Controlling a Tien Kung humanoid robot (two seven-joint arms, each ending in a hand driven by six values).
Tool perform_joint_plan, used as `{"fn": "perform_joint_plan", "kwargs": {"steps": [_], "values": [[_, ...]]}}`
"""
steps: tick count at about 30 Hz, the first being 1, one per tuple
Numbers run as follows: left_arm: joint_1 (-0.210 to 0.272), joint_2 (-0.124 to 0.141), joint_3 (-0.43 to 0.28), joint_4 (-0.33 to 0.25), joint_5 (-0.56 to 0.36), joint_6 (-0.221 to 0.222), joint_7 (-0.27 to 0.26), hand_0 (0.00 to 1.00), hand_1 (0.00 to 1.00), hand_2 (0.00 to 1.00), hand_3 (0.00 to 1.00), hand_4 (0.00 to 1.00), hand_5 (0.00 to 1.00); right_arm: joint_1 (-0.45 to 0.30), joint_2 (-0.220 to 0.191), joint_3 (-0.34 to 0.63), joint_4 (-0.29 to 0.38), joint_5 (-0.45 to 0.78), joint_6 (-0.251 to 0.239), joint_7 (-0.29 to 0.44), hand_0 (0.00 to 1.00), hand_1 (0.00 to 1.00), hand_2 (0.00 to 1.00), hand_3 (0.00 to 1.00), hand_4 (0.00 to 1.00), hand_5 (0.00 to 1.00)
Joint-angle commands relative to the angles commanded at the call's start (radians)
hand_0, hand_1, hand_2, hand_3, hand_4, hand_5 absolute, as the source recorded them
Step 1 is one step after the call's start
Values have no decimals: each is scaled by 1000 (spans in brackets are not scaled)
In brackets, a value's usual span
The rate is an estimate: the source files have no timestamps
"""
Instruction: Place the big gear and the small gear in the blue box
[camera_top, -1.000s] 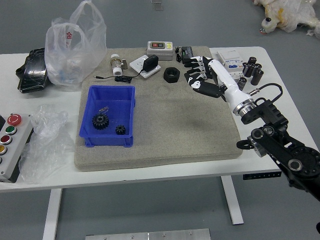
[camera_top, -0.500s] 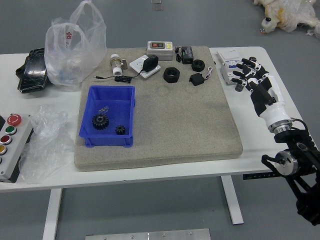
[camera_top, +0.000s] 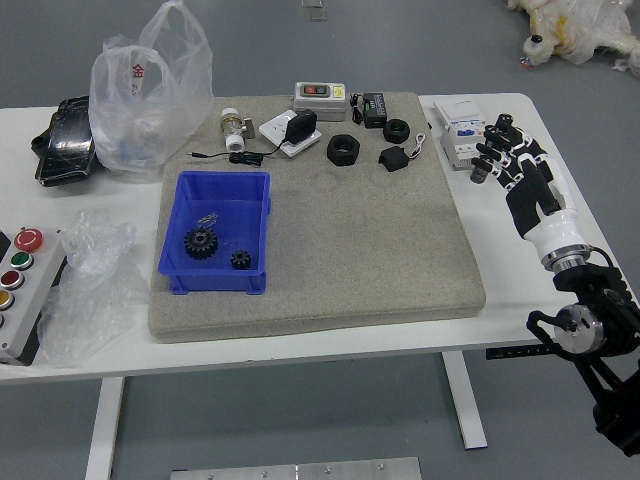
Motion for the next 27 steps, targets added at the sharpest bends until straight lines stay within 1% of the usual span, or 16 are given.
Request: {"fn": "perform_joint_plan", "kwargs": {"steps": [4,5,10,11,16,17,22,23,27], "values": [[3,-1,0,0,-2,1,1,716,669,657,804,729,435,-1,-1,2,-2,7,7,-4,704,716,729,695,769,478],[3,-1,0,0,-2,2,2,716,669,658,804,729,434,-2,-1,3,-2,9,9,-5,751,739,743,700,775,494],[6,-2,1,0,-4,2,2,716,669,658,804,729,434,-4,0,4,-4,19,23,-15,751,739,743,700,775,494],[6,-2,1,0,-4,2,2,716,669,658,804,728,434,-5,0,4,-4,21,26,-18,796,766,764,722,784,528],[6,-2,2,0,-4,3,1,716,669,658,804,728,434,-7,1,6,-4,28,42,-32,796,766,764,722,784,528],[6,-2,2,0,-4,3,0,716,668,657,804,728,436,-7,1,7,-4,29,46,-35,815,776,779,754,839,649],[8,-1,2,0,-3,6,-3,716,668,657,804,728,436,-9,0,9,-3,33,63,-51,815,776,779,754,839,649],[8,0,1,0,-2,6,-5,715,669,657,803,729,435,-9,0,10,-3,34,66,-54,819,787,787,786,884,805],[11,-1,0,0,3,11,-19,715,669,657,803,729,435,-10,0,10,-4,33,69,-61,819,787,787,786,884,805]]}}
